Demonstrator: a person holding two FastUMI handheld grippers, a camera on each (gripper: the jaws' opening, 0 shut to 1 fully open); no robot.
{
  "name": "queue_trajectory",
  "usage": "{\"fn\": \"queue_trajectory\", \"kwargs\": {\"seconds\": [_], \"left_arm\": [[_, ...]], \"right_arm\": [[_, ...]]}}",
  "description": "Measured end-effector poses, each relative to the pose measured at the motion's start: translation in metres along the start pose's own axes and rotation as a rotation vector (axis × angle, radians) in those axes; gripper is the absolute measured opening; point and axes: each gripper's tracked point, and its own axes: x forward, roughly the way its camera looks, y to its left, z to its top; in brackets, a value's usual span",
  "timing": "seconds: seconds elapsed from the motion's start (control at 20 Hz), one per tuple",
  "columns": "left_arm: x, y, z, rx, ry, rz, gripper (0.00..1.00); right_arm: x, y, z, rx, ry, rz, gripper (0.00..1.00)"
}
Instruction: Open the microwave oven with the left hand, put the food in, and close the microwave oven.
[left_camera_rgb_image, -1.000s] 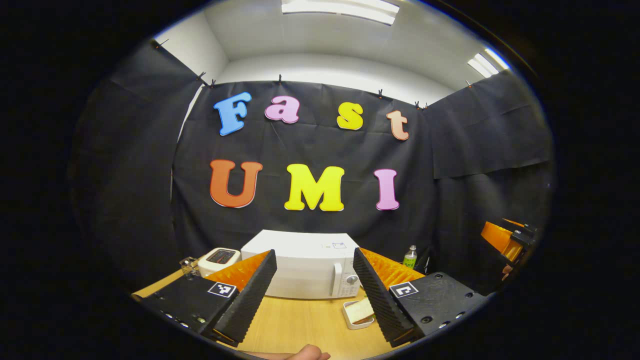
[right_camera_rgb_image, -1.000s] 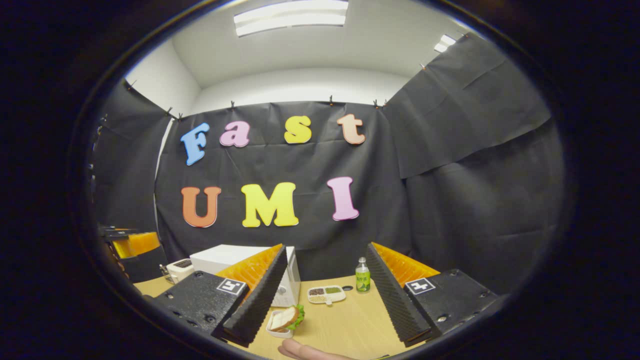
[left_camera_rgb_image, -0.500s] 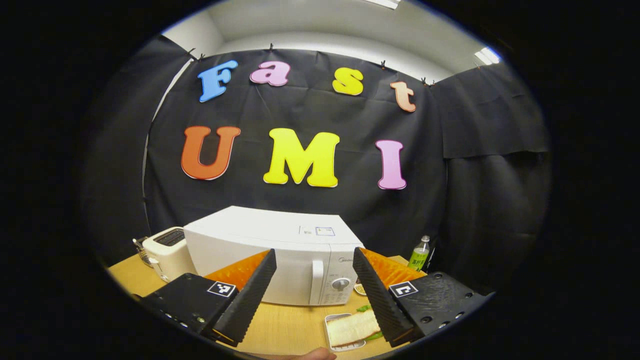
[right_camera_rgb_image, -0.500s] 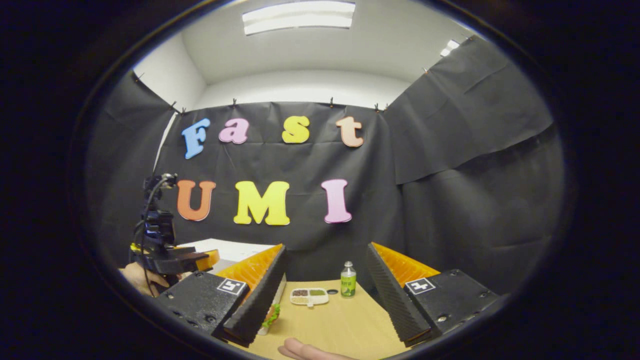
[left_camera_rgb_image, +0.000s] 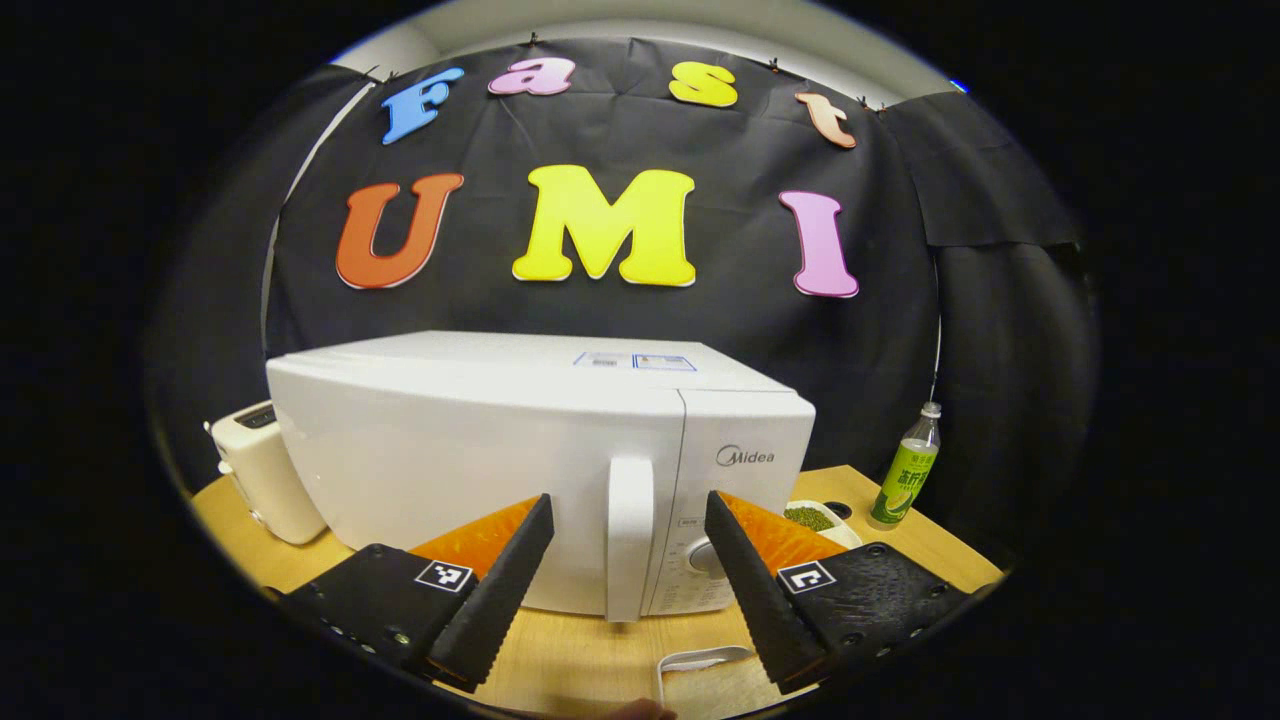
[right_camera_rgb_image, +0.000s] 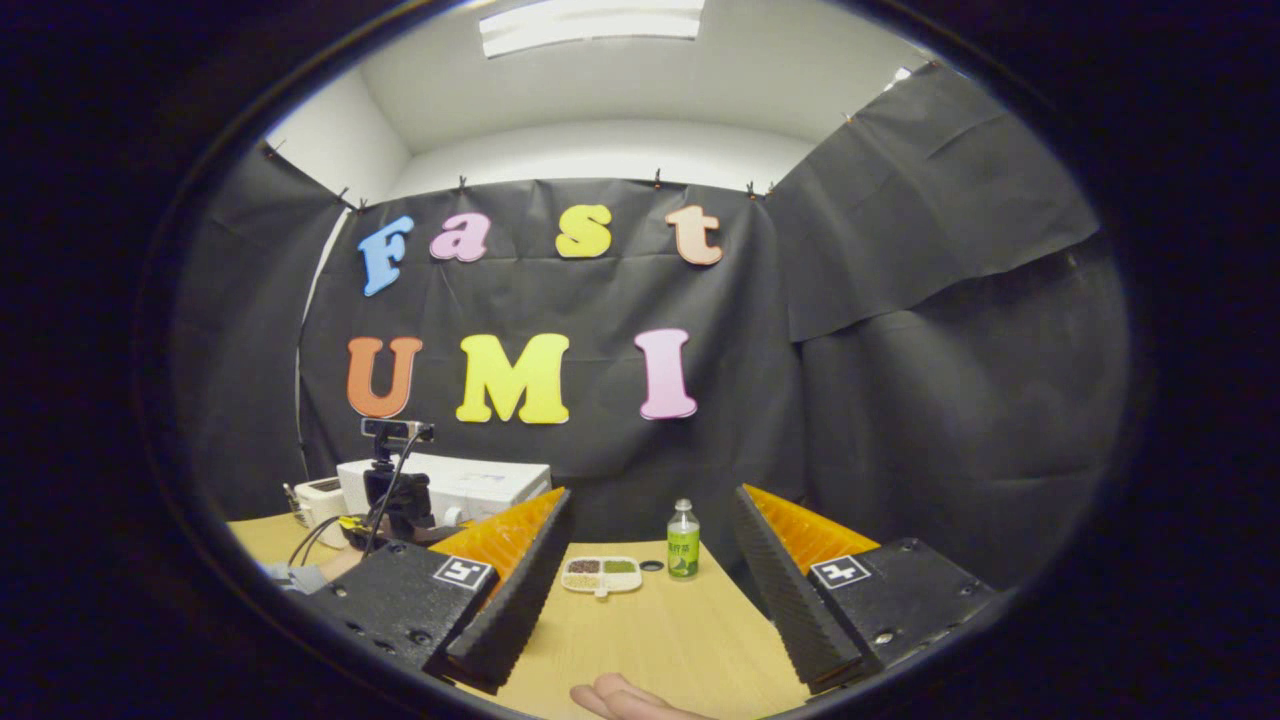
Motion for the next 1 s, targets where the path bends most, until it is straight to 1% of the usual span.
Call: {"fn": "queue_trajectory", "kwargs": {"seconds": [0.05,0.1,0.15,0.2,0.25,0.3,0.35,0.4,0.45,0.5,0.6,0.65,0.7,0.75,0.8,0.85,0.95,1.0], "left_arm": [[0.004,0.001,-0.001,0.010,-0.012,0.005,0.94],[0.007,0.005,-0.002,0.018,-0.021,0.013,0.91],[0.003,0.004,0.001,0.029,-0.036,0.015,0.90],[0.009,0.003,-0.001,0.035,-0.045,0.017,0.87],[0.009,0.002,-0.002,0.038,-0.045,0.016,0.86],[0.009,0.000,-0.001,0.033,-0.048,0.011,0.81],[0.010,0.000,-0.003,0.039,-0.043,0.011,0.65],[0.010,0.002,-0.003,0.054,-0.047,0.011,0.74],[0.011,0.003,-0.003,0.075,-0.046,0.017,0.72],[0.008,0.008,-0.006,0.102,-0.036,0.014,0.55],[0.010,0.002,-0.006,0.121,-0.052,-0.005,0.27],[0.015,0.002,-0.006,0.130,-0.058,-0.003,0.26],[0.013,0.003,-0.006,0.131,-0.055,-0.003,0.22],[0.014,0.004,-0.008,0.105,-0.050,-0.013,0.20],[0.007,0.003,-0.008,0.075,-0.038,-0.021,0.15],[0.008,0.002,-0.007,0.067,-0.038,-0.030,0.08],[0.008,0.000,-0.007,0.059,-0.022,-0.049,0.08],[0.005,0.001,-0.009,0.043,-0.009,-0.055,0.08]], "right_arm": [[0.002,-0.006,-0.006,0.002,0.006,-0.013,0.93],[0.004,-0.012,-0.010,0.001,0.014,-0.022,1.00],[0.006,-0.016,-0.016,0.003,0.021,-0.029,0.93],[0.007,-0.020,-0.019,0.007,0.026,-0.035,1.00],[0.010,-0.022,-0.023,0.011,0.030,-0.039,1.00],[0.012,-0.023,-0.026,0.014,0.038,-0.041,1.00],[0.013,-0.023,-0.029,0.017,0.046,-0.039,0.93],[0.013,-0.022,-0.031,0.023,0.051,-0.036,0.93],[0.014,-0.022,-0.032,0.028,0.055,-0.035,1.00],[0.015,-0.023,-0.033,0.032,0.056,-0.037,0.93],[0.013,-0.024,-0.033,0.038,0.060,-0.040,0.93],[0.010,-0.024,-0.032,0.043,0.060,-0.040,0.93],[0.008,-0.024,-0.030,0.049,0.057,-0.040,0.93],[0.005,-0.026,-0.028,0.049,0.053,-0.044,1.00],[0.003,-0.028,-0.026,0.047,0.049,-0.051,1.00],[0.000,-0.031,-0.023,0.044,0.042,-0.059,1.00],[-0.008,-0.034,-0.016,0.035,0.023,-0.070,1.00],[-0.012,-0.034,-0.013,0.030,0.017,-0.070,0.93]]}}
